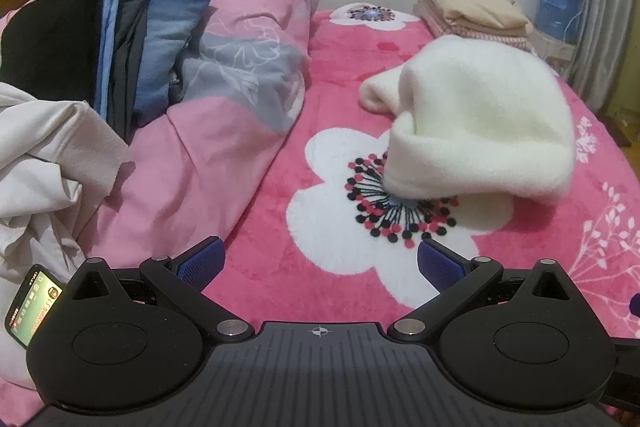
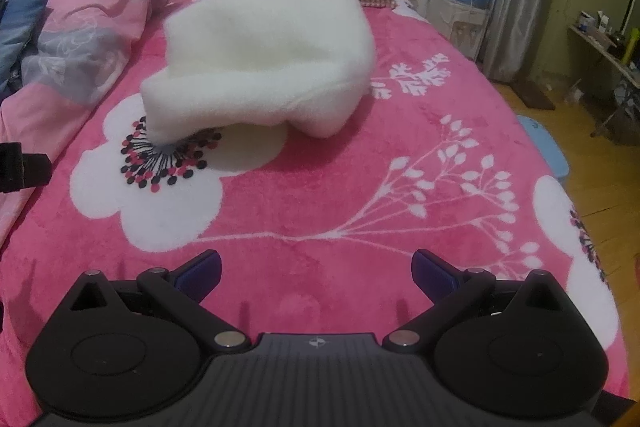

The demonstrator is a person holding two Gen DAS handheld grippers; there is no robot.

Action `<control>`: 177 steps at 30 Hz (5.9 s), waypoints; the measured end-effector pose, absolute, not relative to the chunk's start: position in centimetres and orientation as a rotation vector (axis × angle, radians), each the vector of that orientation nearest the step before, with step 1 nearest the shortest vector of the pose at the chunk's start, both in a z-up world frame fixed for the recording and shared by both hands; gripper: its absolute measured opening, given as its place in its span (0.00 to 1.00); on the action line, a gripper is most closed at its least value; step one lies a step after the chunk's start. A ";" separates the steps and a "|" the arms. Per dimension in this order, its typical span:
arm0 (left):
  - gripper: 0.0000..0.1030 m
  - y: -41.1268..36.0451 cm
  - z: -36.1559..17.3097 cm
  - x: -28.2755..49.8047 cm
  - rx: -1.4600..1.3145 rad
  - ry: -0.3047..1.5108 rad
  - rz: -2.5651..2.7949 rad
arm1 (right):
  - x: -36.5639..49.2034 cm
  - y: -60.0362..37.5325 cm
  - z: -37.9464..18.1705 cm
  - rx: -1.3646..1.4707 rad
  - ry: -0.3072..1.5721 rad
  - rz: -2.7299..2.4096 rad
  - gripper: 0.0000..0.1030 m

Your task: Fold clothes

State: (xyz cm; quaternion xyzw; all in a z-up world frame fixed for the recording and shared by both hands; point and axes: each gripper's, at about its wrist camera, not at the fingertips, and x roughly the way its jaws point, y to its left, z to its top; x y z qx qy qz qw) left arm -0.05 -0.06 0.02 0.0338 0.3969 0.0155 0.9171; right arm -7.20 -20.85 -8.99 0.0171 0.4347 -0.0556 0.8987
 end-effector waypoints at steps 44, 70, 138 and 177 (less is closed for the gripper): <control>1.00 -1.7 -0.6 -1.3 0.136 0.792 0.071 | -7.7 -21.4 -7.3 0.034 0.891 -0.152 1.00; 1.00 -1.3 -0.7 -1.2 0.126 0.804 0.063 | -7.5 -21.1 -7.0 0.017 0.886 -0.152 1.00; 0.31 -3.4 -7.7 17.0 -0.210 0.719 -0.377 | 23.2 -30.4 -7.7 0.514 0.824 0.233 0.82; 0.40 5.3 1.1 2.4 -0.196 0.721 -0.464 | -7.3 -19.3 -2.9 -0.019 0.752 0.450 0.24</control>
